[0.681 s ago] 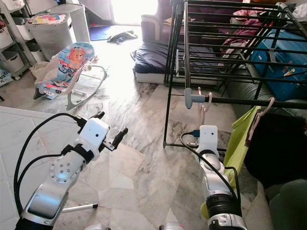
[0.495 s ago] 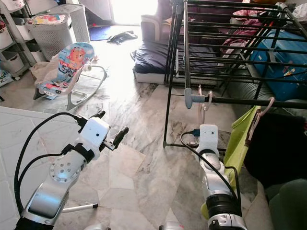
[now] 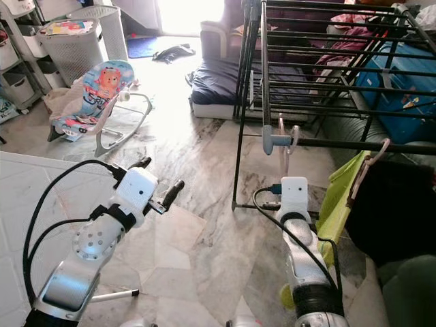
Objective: Hang hanger
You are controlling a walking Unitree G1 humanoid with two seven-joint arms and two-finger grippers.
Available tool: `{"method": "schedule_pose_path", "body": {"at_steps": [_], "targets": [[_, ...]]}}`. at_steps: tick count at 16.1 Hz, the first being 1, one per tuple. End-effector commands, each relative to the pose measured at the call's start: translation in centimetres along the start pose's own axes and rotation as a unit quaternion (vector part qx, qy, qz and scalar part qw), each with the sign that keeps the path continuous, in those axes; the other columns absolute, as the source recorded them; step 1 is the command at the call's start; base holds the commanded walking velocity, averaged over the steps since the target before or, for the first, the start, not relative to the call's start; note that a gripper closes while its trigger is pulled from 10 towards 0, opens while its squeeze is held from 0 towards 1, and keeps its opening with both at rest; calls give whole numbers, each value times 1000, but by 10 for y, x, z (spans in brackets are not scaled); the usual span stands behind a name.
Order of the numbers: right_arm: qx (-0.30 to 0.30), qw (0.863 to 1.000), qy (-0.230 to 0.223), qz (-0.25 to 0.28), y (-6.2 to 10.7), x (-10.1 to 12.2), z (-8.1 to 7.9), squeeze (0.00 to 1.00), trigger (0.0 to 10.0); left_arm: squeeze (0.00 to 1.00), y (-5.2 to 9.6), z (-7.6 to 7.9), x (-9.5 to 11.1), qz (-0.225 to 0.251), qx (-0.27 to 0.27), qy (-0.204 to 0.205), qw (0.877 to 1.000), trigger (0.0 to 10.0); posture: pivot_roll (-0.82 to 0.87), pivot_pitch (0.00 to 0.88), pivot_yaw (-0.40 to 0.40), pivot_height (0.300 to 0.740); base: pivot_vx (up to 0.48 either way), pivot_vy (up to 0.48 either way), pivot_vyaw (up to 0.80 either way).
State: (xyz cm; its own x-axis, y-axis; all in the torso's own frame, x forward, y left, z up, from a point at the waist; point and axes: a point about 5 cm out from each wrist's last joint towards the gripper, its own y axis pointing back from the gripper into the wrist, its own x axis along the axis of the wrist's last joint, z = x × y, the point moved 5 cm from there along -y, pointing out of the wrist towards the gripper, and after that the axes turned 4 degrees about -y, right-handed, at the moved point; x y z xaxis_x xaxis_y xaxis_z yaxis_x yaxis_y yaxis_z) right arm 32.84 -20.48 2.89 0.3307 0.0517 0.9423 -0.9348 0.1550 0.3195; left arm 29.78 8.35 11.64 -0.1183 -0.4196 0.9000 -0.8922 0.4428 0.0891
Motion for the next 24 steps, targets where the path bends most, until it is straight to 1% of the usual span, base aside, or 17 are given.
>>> {"method": "schedule_pose_path", "body": {"at_steps": [1, 3, 4, 5, 6, 7, 8, 9, 11, 13, 14, 15, 17, 19, 20, 22, 24], "targets": [[-3, 999, 11, 40, 2, 17, 1, 0, 10000, 0, 1, -2, 3, 7, 8, -1, 1000, 10000, -30, 0, -17, 740, 0, 0, 0], [-18, 997, 22, 66, 12, 24, 7, 0, 10000, 0, 2, -3, 4, 12, 17, 9, 1000, 10000, -27, 0, -29, 740, 0, 0, 0], [-27, 996, 26, 77, 22, 25, 10, 0, 10000, 0, 4, -2, 5, 16, 24, 13, 999, 10000, -26, 0, -31, 740, 0, 0, 0], [-27, 996, 26, 77, 22, 25, 10, 0, 10000, 0, 4, -2, 5, 16, 24, 13, 999, 10000, -26, 0, -31, 740, 0, 0, 0], [-29, 996, 33, 81, 34, 22, 11, 0, 10000, 0, 8, -3, 3, 15, 31, 21, 999, 10000, -33, 0, -32, 740, 0, 0, 0], [-29, 996, 33, 81, 34, 22, 11, 0, 10000, 0, 8, -3, 3, 15, 31, 21, 999, 10000, -33, 0, -32, 740, 0, 0, 0], [-25, 996, 39, 82, 46, 18, 12, 0, 10000, 0, 14, -3, -1, 10, 34, 27, 999, 10000, -33, 0, -32, 740, 0, 0, 0], [-27, 996, 39, 76, 51, 14, 17, 0, 10000, 0, 16, -2, -3, 8, 32, 22, 999, 10000, -35, 0, -32, 740, 0, 0, 0], [-27, 998, 25, 56, 53, 6, 22, 0, 10000, 0, 12, -3, -1, 12, 37, 15, 999, 10000, -29, 0, -36, 740, 0, 0, 0], [-18, 998, 25, 51, 59, 4, 20, 0, 10000, 0, 10, -5, 1, 16, 40, 16, 999, 10000, -30, 0, -37, 740, 0, 0, 0], [-11, 999, 28, 43, 68, 1, 18, 0, 10000, 0, 8, -7, 3, 19, 42, 16, 999, 10000, -33, 0, -36, 740, -255, 0, 0], [-8, 999, 16, 28, 72, -4, 20, 0, 10000, 0, 8, -7, 4, 20, 42, 17, 999, 10000, -36, 0, -34, 740, -259, 0, 0], [-7, 1000, -11, -6, 75, -14, 24, 0, 10000, 0, 7, -7, 4, 21, 41, 20, 999, 10000, -45, 0, -30, 740, -259, 0, 0], [0, 999, -18, -28, 77, -21, 23, 0, 10000, 0, 6, -5, 5, 24, 38, 20, 999, 10000, -46, 0, -29, 740, -257, 0, 0], [2, 999, -20, -35, 78, -22, 23, 0, 10000, 0, 5, -6, 6, 24, 38, 19, 999, 10000, -48, 0, -28, 740, -262, 0, 0], [7, 999, -20, -29, 79, -18, 22, 0, 10000, 0, 3, -8, 7, 26, 38, 18, 999, 10000, -48, 0, -28, 740, -259, 0, 0], [9, 999, -21, -35, 79, -19, 20, 0, 10000, 0, 3, -9, 7, 26, 39, 17, 999, 10000, -46, 0, -25, 740, -259, 0, 0]]}}
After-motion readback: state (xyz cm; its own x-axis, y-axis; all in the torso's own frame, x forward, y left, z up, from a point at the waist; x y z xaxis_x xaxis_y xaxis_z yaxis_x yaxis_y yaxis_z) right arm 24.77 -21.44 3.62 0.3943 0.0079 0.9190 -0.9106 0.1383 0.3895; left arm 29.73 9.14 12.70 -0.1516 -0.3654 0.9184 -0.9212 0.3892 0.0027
